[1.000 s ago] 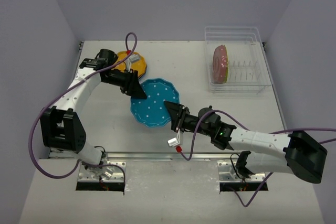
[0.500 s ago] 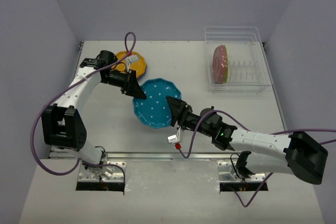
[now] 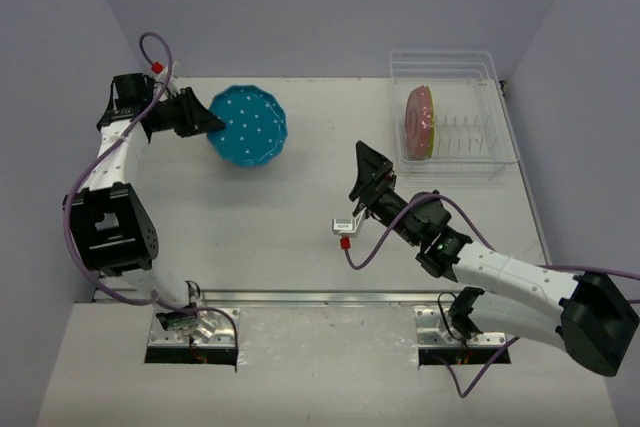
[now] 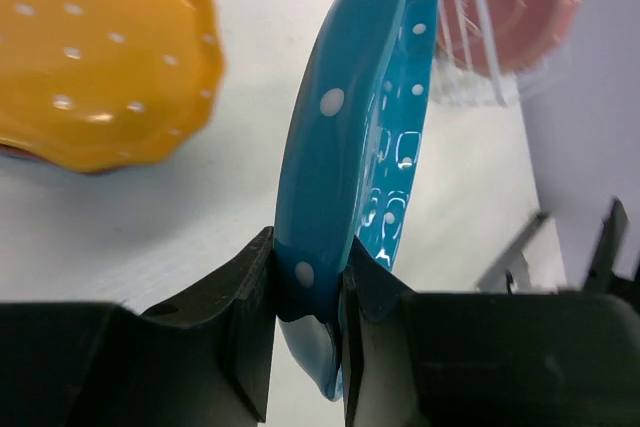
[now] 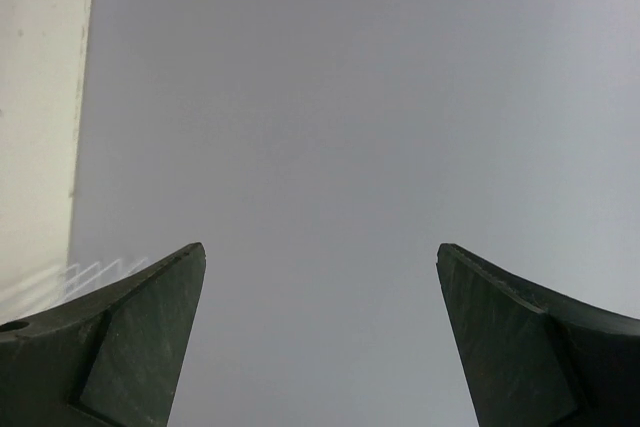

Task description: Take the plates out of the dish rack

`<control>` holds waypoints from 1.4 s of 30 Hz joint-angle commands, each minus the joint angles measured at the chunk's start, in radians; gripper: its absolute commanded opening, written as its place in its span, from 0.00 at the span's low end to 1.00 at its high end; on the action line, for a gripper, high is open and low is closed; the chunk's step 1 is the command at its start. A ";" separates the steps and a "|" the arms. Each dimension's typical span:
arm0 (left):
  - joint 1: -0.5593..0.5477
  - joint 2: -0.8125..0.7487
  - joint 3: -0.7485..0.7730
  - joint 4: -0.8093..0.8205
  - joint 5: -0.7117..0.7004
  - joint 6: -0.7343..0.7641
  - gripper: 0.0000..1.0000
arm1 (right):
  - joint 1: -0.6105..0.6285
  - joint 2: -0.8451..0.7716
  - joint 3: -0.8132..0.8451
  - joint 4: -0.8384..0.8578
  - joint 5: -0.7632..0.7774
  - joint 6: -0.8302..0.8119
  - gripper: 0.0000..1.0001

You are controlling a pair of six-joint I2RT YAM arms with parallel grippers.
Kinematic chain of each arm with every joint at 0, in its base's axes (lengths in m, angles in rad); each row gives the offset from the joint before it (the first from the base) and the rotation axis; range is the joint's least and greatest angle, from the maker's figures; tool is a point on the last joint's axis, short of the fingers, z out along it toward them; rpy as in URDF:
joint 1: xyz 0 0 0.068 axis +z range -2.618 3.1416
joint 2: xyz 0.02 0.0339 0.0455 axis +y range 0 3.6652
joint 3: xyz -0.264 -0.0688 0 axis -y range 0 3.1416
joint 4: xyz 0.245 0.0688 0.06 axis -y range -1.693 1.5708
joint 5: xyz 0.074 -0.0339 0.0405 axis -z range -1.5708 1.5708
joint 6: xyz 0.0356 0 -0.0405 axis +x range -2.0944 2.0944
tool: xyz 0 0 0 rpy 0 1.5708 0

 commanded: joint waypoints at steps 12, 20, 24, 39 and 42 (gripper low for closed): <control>-0.001 0.281 0.224 0.338 -0.192 -0.315 0.00 | -0.122 -0.152 -0.057 -0.121 0.110 0.177 0.99; 0.010 0.396 0.250 0.432 -0.122 -0.379 0.00 | -0.134 -0.166 -0.048 -0.175 0.132 0.209 0.99; 0.031 0.435 0.229 0.485 -0.106 -0.407 0.00 | -0.135 -0.166 -0.040 -0.198 0.139 0.220 0.99; 0.065 0.480 0.246 0.458 -0.150 -0.395 0.41 | -0.137 -0.143 -0.014 -0.223 0.145 0.230 0.99; 0.065 0.421 0.186 0.474 -0.192 -0.376 0.53 | -0.137 -0.148 -0.011 -0.232 0.148 0.233 0.99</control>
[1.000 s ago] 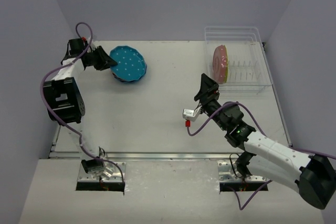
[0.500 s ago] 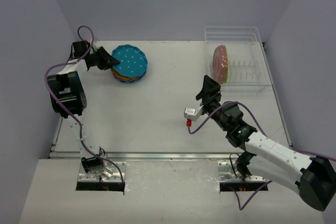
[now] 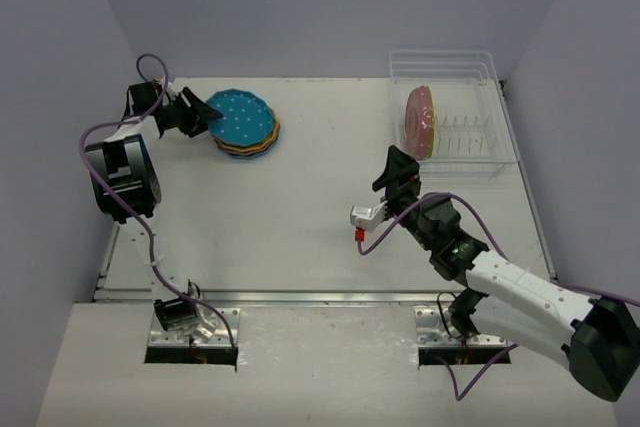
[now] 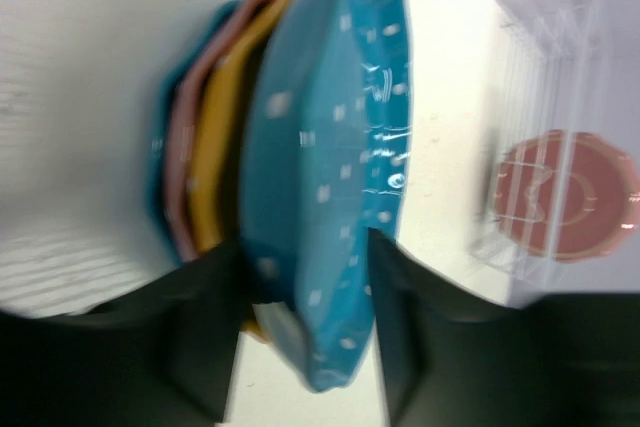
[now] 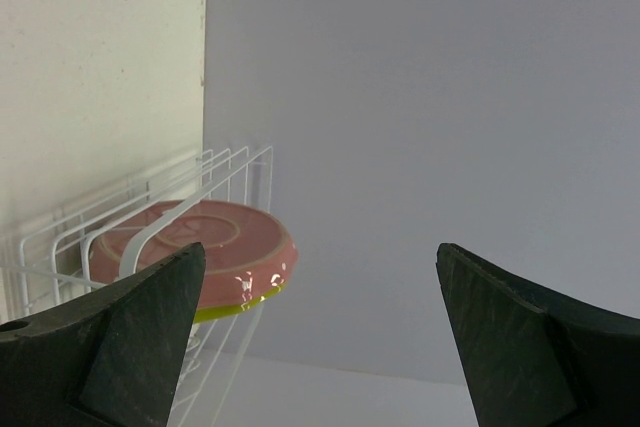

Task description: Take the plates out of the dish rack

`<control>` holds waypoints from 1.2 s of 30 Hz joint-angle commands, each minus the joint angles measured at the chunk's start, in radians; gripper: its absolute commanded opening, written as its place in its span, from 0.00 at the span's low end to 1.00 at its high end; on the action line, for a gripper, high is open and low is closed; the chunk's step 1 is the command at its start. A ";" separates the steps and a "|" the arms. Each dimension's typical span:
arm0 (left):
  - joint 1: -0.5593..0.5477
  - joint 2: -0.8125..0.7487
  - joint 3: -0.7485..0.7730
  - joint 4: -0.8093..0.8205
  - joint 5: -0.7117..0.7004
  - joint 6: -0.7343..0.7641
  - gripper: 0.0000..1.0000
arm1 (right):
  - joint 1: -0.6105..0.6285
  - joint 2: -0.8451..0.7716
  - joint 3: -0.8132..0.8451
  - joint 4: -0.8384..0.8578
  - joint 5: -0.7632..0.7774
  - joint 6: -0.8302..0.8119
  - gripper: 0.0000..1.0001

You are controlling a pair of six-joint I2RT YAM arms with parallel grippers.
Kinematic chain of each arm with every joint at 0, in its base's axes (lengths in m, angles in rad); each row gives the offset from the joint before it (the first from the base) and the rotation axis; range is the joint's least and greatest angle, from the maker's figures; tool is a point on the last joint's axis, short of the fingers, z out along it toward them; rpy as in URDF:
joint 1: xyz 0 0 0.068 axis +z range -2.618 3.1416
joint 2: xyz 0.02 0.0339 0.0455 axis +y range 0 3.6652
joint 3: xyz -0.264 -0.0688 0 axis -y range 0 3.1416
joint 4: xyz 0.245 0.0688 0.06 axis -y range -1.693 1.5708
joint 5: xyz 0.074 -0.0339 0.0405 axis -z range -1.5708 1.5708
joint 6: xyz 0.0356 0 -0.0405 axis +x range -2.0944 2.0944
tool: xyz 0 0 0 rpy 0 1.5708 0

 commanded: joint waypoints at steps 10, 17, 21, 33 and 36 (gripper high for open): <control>-0.014 -0.302 -0.078 -0.043 -0.469 0.246 0.56 | -0.005 -0.003 0.106 0.001 0.044 0.070 0.99; -0.066 -0.428 -0.149 -0.032 -0.629 0.397 0.54 | -0.147 0.160 0.531 -0.387 0.108 0.593 0.99; -0.091 -0.446 -0.162 -0.045 -0.663 0.420 0.44 | -0.296 0.291 0.766 -0.685 0.055 0.918 0.99; -0.305 -0.670 -0.345 -0.049 -0.617 0.552 0.44 | -0.750 0.676 1.215 -1.128 -0.360 1.353 0.85; -0.313 -0.694 -0.352 -0.073 -0.584 0.530 0.44 | -0.758 0.701 1.203 -1.118 -0.379 1.344 0.77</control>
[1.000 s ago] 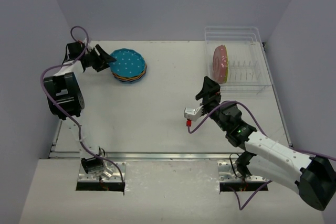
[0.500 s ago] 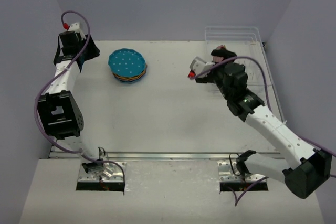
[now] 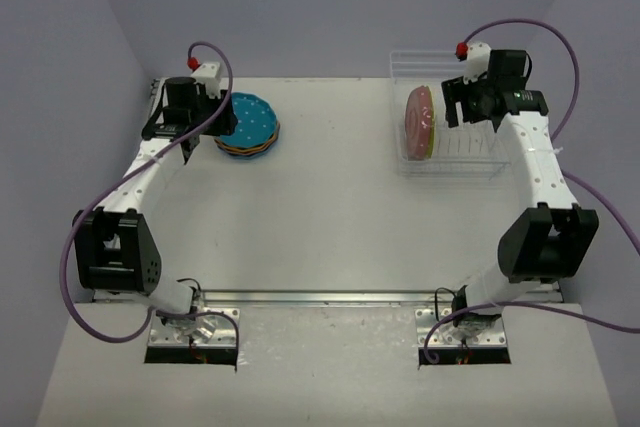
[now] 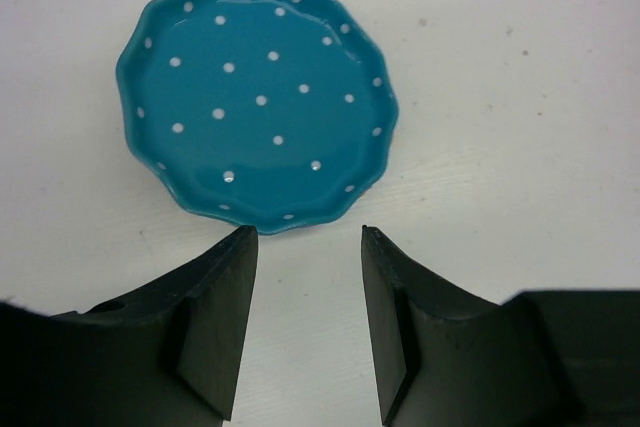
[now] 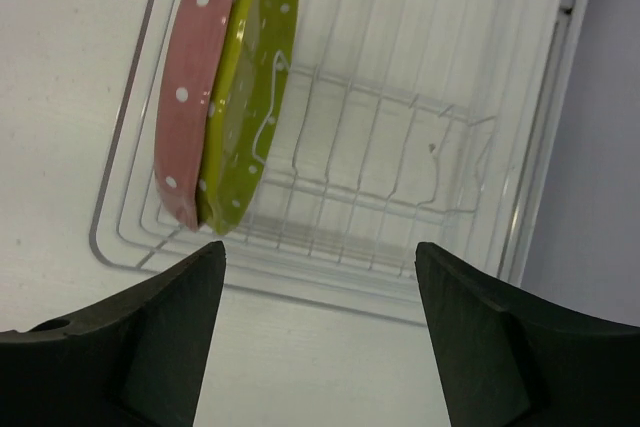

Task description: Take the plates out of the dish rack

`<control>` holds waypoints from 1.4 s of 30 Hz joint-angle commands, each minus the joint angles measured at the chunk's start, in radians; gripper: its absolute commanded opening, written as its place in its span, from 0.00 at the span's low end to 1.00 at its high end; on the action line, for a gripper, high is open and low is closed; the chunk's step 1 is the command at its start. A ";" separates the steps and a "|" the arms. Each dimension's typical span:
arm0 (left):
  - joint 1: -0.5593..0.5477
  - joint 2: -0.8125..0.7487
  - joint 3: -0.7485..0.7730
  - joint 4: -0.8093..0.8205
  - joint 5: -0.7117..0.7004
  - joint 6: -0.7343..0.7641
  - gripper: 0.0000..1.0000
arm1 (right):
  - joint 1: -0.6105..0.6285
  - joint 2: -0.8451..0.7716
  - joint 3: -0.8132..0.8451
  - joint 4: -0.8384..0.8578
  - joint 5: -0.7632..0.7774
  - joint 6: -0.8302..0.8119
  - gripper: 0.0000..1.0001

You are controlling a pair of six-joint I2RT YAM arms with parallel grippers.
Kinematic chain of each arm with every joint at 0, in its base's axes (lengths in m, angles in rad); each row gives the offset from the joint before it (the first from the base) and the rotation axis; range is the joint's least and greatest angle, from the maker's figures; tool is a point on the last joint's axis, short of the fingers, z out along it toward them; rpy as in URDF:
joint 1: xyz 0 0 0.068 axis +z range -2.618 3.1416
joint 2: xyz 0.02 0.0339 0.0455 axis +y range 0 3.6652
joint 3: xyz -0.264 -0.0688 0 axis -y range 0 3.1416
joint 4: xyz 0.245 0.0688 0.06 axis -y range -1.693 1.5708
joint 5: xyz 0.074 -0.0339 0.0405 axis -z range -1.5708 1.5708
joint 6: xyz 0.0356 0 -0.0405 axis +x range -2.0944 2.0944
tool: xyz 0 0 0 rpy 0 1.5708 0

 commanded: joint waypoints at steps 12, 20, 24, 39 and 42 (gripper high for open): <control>-0.002 -0.113 -0.012 -0.051 0.110 -0.031 0.45 | -0.053 0.103 -0.017 -0.007 -0.204 0.057 0.66; -0.002 -0.096 0.003 -0.053 0.113 -0.046 0.45 | -0.053 0.130 -0.022 0.010 -0.218 0.045 0.64; -0.002 -0.087 0.000 -0.053 0.106 -0.046 0.45 | -0.053 0.137 -0.022 0.009 -0.231 0.040 0.64; -0.002 -0.070 -0.003 -0.050 0.105 -0.046 0.46 | -0.055 0.211 0.036 0.008 -0.252 0.051 0.64; -0.002 -0.063 -0.005 -0.046 0.100 -0.046 0.46 | -0.054 0.220 0.041 0.009 -0.266 0.055 0.64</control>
